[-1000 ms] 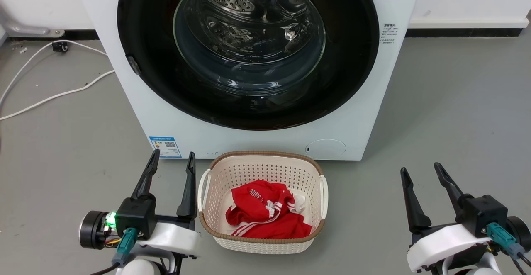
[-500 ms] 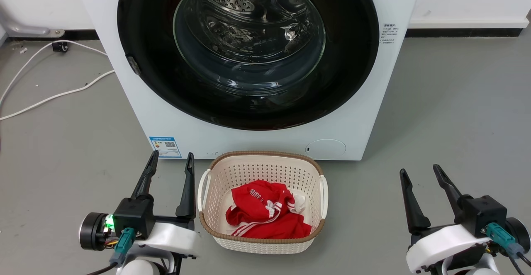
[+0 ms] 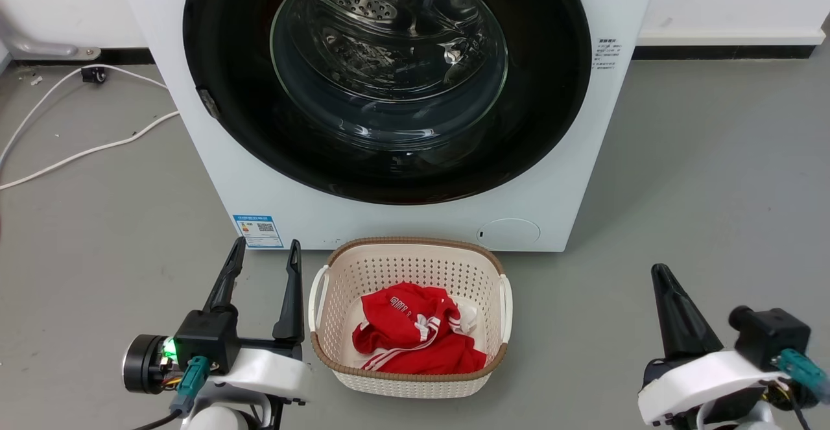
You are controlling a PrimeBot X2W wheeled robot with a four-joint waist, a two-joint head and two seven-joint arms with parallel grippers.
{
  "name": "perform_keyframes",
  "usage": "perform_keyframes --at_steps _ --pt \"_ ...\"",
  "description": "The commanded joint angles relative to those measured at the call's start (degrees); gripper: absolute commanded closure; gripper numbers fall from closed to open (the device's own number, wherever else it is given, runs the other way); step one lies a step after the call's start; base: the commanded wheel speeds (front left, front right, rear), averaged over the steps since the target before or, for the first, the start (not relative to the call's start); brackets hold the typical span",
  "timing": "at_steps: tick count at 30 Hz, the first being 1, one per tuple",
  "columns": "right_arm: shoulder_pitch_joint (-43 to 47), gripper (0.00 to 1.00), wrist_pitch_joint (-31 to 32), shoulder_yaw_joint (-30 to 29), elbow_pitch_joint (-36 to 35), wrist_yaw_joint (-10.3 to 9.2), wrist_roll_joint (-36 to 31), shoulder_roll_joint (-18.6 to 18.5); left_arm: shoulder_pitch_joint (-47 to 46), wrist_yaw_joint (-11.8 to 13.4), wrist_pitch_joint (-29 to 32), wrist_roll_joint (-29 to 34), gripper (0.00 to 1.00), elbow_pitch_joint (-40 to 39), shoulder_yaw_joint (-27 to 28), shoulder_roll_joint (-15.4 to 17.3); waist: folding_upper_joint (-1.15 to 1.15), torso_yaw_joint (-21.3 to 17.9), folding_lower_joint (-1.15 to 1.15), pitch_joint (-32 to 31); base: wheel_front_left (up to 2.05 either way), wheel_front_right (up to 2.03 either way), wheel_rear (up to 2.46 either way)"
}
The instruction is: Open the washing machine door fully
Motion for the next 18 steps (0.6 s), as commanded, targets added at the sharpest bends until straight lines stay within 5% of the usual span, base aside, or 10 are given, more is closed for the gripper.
perform_keyframes --at_steps 1,13,18 --pt "0.30 1.00 -0.53 -0.37 0.66 -0.02 3.39 0.18 0.23 -0.03 -0.20 0.04 0.00 0.06 0.22 -0.10 0.00 -0.06 0.00 0.04 0.00 0.00 0.00" --pt "-7.31 1.00 -2.56 -0.64 6.85 -0.01 58.01 0.12 -0.60 0.38 -0.20 -0.24 0.00 -0.03 0.77 -0.24 0.00 -0.74 0.00 1.34 0.00 0.00 0.00" --pt "-15.27 1.00 -0.21 -4.05 10.04 -0.01 69.91 0.11 -1.64 0.49 -0.20 -0.37 0.00 -0.81 1.19 -0.27 0.00 -1.15 0.00 3.19 0.00 0.00 0.00"
